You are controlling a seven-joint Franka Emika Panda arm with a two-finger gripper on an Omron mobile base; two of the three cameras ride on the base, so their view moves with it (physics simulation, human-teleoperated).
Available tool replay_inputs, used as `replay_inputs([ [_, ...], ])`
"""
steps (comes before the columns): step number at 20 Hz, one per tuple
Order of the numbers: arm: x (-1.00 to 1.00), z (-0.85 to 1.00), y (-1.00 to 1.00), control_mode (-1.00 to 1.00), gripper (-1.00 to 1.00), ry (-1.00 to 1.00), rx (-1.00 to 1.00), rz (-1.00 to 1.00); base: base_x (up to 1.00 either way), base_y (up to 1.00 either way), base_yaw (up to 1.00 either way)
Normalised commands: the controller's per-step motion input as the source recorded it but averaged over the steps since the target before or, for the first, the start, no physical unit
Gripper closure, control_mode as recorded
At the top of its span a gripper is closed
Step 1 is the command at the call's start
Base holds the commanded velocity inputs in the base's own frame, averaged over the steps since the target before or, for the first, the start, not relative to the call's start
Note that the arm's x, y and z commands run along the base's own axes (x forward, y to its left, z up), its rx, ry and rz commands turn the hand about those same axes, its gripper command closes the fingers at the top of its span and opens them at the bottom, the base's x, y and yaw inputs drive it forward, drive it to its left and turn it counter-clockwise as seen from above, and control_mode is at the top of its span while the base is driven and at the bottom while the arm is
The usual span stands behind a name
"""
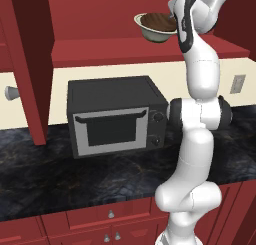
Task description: Pick up the bowls on the counter and stack them on top of one another in the open cabinet. Place the smaller bowl on top of the larger bowl.
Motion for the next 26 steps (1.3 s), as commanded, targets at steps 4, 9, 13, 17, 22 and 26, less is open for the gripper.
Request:
replay_inputs([
  [4, -0.25, 0.14, 0.0, -1.0, -1.0, 0.0, 0.0, 0.0, 0.0, 0.0, 0.0],
  [9, -0.33, 0.19, 0.0, -1.0, -1.0, 0.0, 0.0, 0.0, 0.0, 0.0, 0.0],
  [13, -0.42, 0.16, 0.0, -1.0, -1.0, -0.02, 0.0, 0.0, 0.0, 0.0, 0.0],
  [17, -0.47, 0.08, -0.01, -1.0, -1.0, -0.03, 0.0, 0.0, 0.0, 0.0, 0.0],
  [22, -0.54, 0.0, -0.09, -1.0, -1.0, -0.01, 0.0, 0.0, 0.0, 0.0, 0.0],
  [26, -0.32, -0.01, 0.0, -1.0, -1.0, 0.0, 0.0, 0.0, 0.0, 0.0, 0.0],
])
